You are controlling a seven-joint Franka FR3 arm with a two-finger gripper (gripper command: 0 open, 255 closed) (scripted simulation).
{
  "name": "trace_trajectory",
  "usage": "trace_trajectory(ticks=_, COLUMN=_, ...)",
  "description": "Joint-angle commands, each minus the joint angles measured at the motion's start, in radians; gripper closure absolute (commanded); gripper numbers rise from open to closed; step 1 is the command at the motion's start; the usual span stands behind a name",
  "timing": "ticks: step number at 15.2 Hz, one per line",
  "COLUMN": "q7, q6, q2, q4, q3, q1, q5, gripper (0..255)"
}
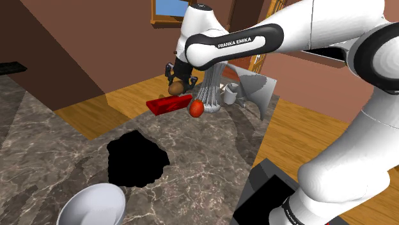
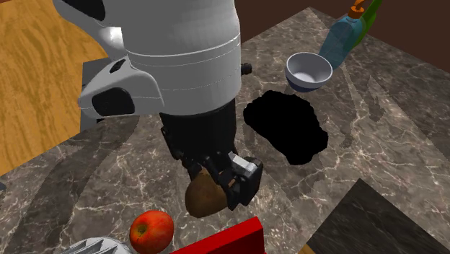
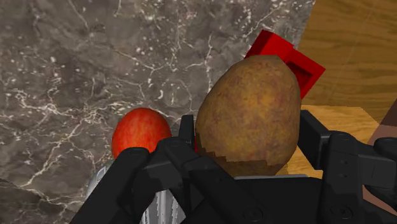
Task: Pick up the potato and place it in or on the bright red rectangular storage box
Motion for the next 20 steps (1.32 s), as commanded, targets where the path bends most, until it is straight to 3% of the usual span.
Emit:
trace_trajectory(ticks=1, q7=0.017, q6=-0.030, q2=0.091, q4=0.094, q3=-0.008, q1=0.010, q5=-0.069, gripper=255)
trace_trajectory(ticks=6, q7=0.024, q6=-0.124, q2=0.310, q4=0.362, q3=-0.056, q1=0.082, q5=-0.196, gripper=255)
trace_trajectory(ticks=9, q7=0.000, q6=-0.206, q2=0.463, q4=0.584, q3=-0.093, q1=0.151, q5=-0.255, gripper=255)
trace_trajectory(ticks=20, q7=0.038, q6=-0.077, q2=0.486, q4=0.471, q3=-0.114, q1=0.142, q5=-0.287, gripper=255)
